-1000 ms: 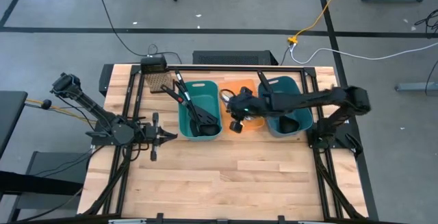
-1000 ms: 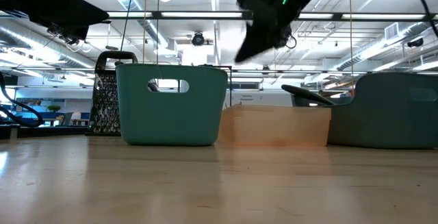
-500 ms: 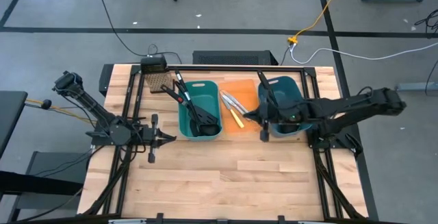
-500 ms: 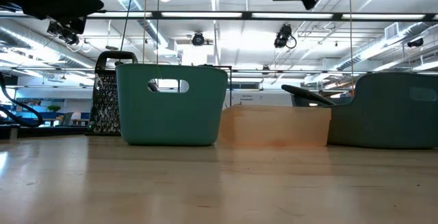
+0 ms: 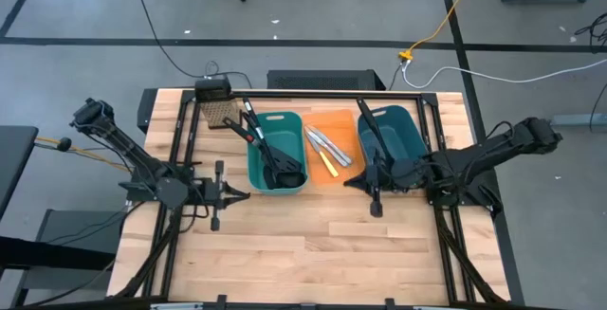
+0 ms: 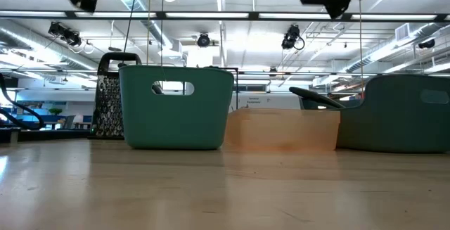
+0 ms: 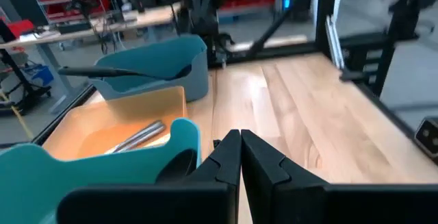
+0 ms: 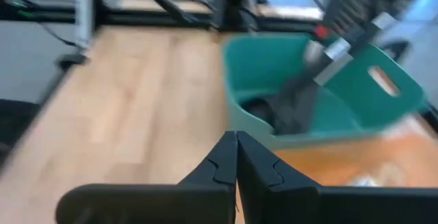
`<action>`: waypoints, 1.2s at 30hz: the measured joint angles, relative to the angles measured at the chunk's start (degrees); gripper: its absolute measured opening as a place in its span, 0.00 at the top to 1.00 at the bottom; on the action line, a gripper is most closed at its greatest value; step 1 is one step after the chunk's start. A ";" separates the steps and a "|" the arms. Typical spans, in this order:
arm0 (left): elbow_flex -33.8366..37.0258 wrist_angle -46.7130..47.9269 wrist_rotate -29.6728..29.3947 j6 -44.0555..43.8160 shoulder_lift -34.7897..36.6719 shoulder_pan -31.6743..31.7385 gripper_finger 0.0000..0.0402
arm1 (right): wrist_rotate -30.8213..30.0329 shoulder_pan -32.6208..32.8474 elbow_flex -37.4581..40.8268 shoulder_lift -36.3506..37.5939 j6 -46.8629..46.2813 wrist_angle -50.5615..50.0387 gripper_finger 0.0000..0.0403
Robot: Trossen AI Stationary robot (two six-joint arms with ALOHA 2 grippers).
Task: Pick & Place Kitchen Items
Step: Adjust the bins on the table
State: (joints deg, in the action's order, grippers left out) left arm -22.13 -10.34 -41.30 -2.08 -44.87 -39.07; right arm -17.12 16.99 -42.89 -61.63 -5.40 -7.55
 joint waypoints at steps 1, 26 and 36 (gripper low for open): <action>-2.63 2.58 -0.01 0.00 -1.82 0.00 0.95 | 0.00 1.20 0.00 -0.24 0.06 0.97 0.98; -34.62 45.17 8.24 -12.37 -23.86 7.85 0.61 | -15.15 20.01 22.34 30.40 5.88 17.09 0.99; -34.65 47.27 17.40 -11.02 -28.23 13.78 0.38 | -15.47 19.06 32.07 45.23 4.37 17.51 0.99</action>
State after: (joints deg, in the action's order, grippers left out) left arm -56.78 36.92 -23.90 -13.10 -73.10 -25.29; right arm -32.59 36.05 -10.82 -16.40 -1.04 9.96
